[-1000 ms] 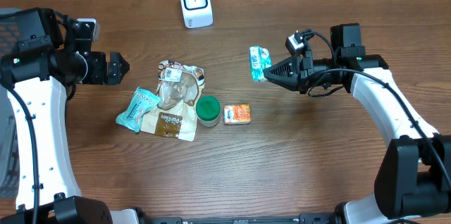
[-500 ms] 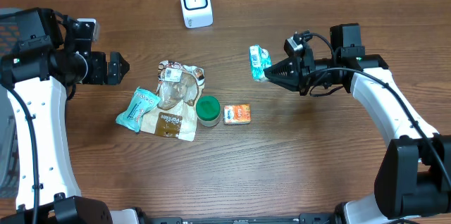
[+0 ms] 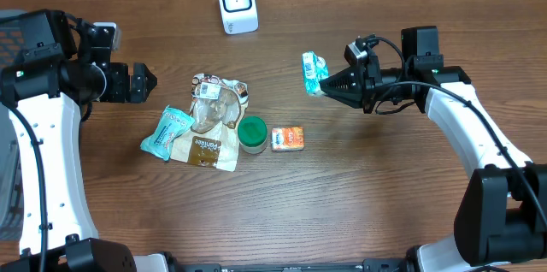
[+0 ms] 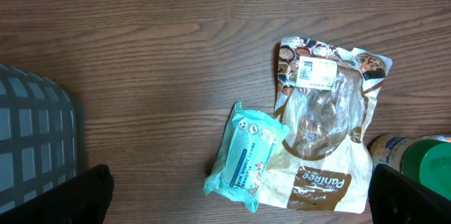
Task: Scan the item barcode
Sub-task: 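Lift the Kleenex pack and carry it toward the white scanner, then hold the Kleenex pack in front of the scanner with the right gripper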
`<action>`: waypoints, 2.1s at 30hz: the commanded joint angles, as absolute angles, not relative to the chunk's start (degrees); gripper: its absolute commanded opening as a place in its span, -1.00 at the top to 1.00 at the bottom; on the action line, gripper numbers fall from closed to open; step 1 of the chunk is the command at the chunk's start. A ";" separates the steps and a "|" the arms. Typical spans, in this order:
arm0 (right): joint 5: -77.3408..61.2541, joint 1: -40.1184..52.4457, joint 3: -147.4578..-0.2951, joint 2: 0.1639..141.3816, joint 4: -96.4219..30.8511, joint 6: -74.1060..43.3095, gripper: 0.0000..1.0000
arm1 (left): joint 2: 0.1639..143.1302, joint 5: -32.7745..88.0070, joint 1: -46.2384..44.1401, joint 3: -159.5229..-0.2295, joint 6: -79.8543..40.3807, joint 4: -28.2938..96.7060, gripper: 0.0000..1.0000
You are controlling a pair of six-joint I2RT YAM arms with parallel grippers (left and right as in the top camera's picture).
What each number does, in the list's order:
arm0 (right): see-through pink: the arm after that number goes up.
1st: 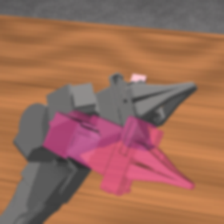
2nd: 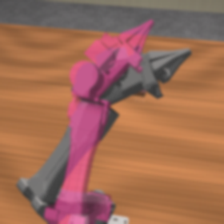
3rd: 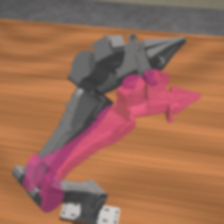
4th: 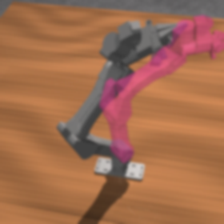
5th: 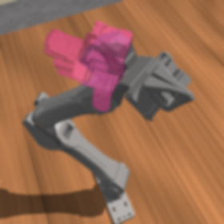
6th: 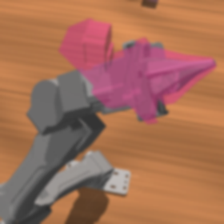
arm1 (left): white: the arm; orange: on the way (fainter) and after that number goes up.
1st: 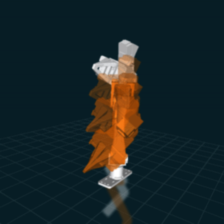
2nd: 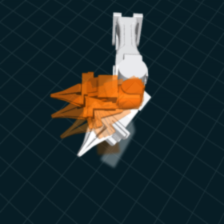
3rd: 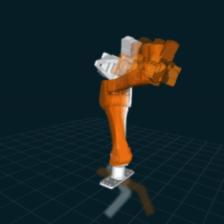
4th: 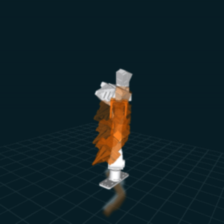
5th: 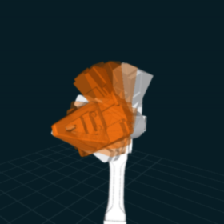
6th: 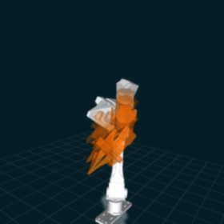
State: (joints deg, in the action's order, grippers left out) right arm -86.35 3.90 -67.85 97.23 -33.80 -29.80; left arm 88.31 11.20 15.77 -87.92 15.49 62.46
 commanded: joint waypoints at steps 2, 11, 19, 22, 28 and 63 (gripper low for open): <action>-79.37 5.65 -67.99 96.01 -33.45 -28.10 0.92 | 87.99 11.86 15.73 -89.47 16.29 62.33 -0.99; -60.40 8.27 -68.01 96.01 -35.73 -26.52 0.92 | 87.99 11.86 15.73 -89.47 16.29 62.33 -0.99; -36.62 9.76 -81.78 97.32 -53.45 -21.30 0.92 | 87.99 11.86 15.73 -89.47 16.29 62.33 -0.99; -25.39 12.25 -92.86 99.22 -61.78 -20.91 0.92 | 87.99 11.86 15.73 -89.47 16.29 62.33 -0.99; -7.27 18.72 -118.15 106.13 -70.91 -21.41 0.92 | 87.99 11.86 15.73 -89.47 16.29 62.33 -0.99; 36.07 35.24 -138.30 151.26 -13.56 42.11 0.92 | 87.99 11.86 15.70 -89.47 16.29 62.33 -0.99</action>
State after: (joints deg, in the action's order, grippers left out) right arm 37.15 34.37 -137.86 151.26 -14.26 38.24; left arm 88.31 11.20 15.77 -87.94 15.49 62.33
